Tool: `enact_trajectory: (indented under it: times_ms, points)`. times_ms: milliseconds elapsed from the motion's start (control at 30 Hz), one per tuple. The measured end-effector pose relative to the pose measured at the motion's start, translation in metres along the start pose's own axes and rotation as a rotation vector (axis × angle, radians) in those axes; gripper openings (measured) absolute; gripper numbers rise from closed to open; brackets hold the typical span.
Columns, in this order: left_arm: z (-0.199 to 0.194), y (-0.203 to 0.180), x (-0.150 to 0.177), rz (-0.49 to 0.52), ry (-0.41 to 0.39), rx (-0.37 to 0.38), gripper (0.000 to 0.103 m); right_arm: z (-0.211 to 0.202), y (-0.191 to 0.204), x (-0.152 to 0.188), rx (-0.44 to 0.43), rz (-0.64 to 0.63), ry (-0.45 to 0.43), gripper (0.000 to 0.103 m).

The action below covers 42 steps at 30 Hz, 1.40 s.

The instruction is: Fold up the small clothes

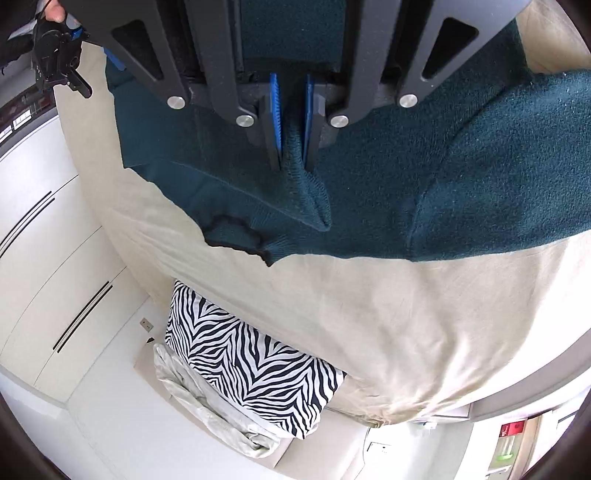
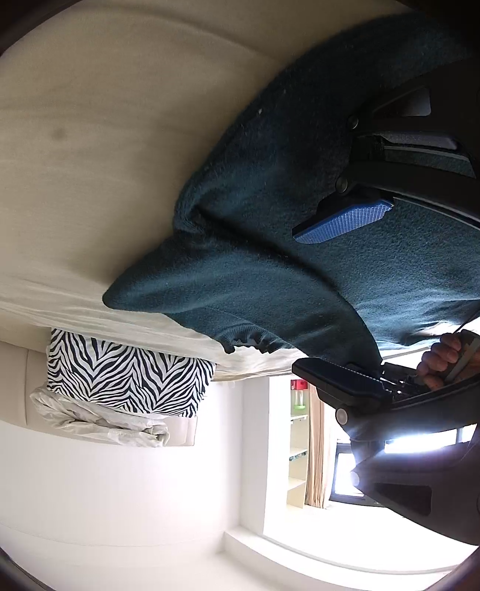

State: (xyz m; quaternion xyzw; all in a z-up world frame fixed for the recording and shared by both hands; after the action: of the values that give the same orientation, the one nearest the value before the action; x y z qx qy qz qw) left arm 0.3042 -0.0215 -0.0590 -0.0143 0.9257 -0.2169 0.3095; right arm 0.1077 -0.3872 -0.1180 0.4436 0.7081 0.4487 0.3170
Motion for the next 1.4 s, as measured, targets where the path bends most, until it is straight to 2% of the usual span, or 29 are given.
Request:
enact_trajectory:
  times_ms: [100, 267, 433, 567, 633, 700, 800, 867, 900, 1033, 1100, 1133, 1200, 1233, 1267, 1300, 1333, 1367, 1400]
  points:
    - [0.014, 0.004, 0.004, 0.01, 0.023, -0.014, 0.011, 0.016, 0.003, -0.005, 0.029, 0.008, 0.004, 0.064]
    - [0.015, 0.013, 0.002, -0.002, -0.021, -0.03, 0.011, 0.028, 0.007, -0.028, -0.009, 0.035, -0.001, 0.063]
    - [0.024, 0.03, 0.009, -0.02, -0.006, -0.064, 0.011, 0.018, 0.0, -0.052, -0.034, 0.047, -0.074, 0.063]
    - [0.029, 0.038, 0.017, -0.03, -0.005, -0.065, 0.011, 0.003, -0.009, -0.051, -0.066, 0.047, -0.135, 0.061]
    - [0.027, 0.037, 0.016, -0.027, -0.003, -0.062, 0.011, -0.002, -0.011, -0.047, -0.065, 0.042, -0.134, 0.061]
    - [0.019, 0.037, 0.016, -0.034, -0.013, -0.063, 0.011, -0.009, -0.006, -0.041, -0.024, 0.017, -0.116, 0.063]
    - [-0.006, 0.029, 0.012, -0.022, -0.087, -0.096, 0.011, -0.027, 0.013, -0.029, 0.081, -0.072, -0.121, 0.065]
    - [-0.014, 0.017, 0.01, 0.008, -0.116, -0.072, 0.013, -0.037, 0.033, -0.026, 0.105, -0.154, -0.148, 0.065]
    - [-0.013, 0.009, 0.01, 0.038, -0.114, -0.072, 0.017, -0.038, 0.044, -0.027, 0.106, -0.189, -0.158, 0.065]
    - [0.013, -0.001, 0.014, 0.099, -0.061, -0.099, 0.018, -0.002, 0.07, -0.041, 0.056, -0.258, -0.083, 0.065]
    - [0.035, 0.01, 0.021, 0.088, 0.013, -0.119, 0.018, 0.023, 0.071, -0.048, 0.06, -0.281, -0.03, 0.065]
    - [0.038, 0.015, 0.024, 0.076, 0.002, -0.096, 0.018, 0.036, 0.067, -0.051, 0.082, -0.293, -0.003, 0.065]
    - [0.034, 0.019, 0.023, 0.061, -0.001, -0.062, 0.018, 0.057, 0.041, -0.059, 0.214, -0.269, 0.011, 0.062]
    - [0.029, 0.021, 0.022, 0.05, 0.002, -0.045, 0.019, 0.059, 0.034, -0.06, 0.208, -0.281, 0.015, 0.06]
    - [0.021, 0.023, 0.022, 0.03, -0.001, -0.026, 0.021, 0.057, 0.036, -0.058, 0.197, -0.315, 0.005, 0.058]
    - [0.008, 0.027, 0.022, 0.004, -0.019, -0.01, 0.035, 0.051, 0.038, -0.055, 0.201, -0.336, 0.001, 0.061]
    - [-0.009, 0.033, 0.023, -0.022, -0.056, 0.003, 0.053, 0.044, 0.04, -0.051, 0.207, -0.341, -0.011, 0.061]
    - [-0.029, 0.042, 0.024, -0.053, -0.101, 0.017, 0.063, 0.035, 0.042, -0.047, 0.203, -0.338, -0.026, 0.061]
    - [-0.051, 0.054, 0.028, -0.092, -0.149, 0.023, 0.079, 0.025, 0.045, -0.042, 0.191, -0.334, -0.038, 0.061]
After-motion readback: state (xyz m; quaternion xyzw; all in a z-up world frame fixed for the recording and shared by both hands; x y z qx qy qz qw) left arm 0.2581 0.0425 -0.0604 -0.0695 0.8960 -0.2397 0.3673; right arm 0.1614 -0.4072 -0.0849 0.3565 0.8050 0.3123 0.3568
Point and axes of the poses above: each gripper's, at about its wrist camera, not at the fingertips, and z roughly the way its jaws point, y to its left, x to its underside, the point moved 2 cm from there along z, roughly the way its jaws point, and after that the axes turned 2 degrees about -x, right-handed, at the moved point
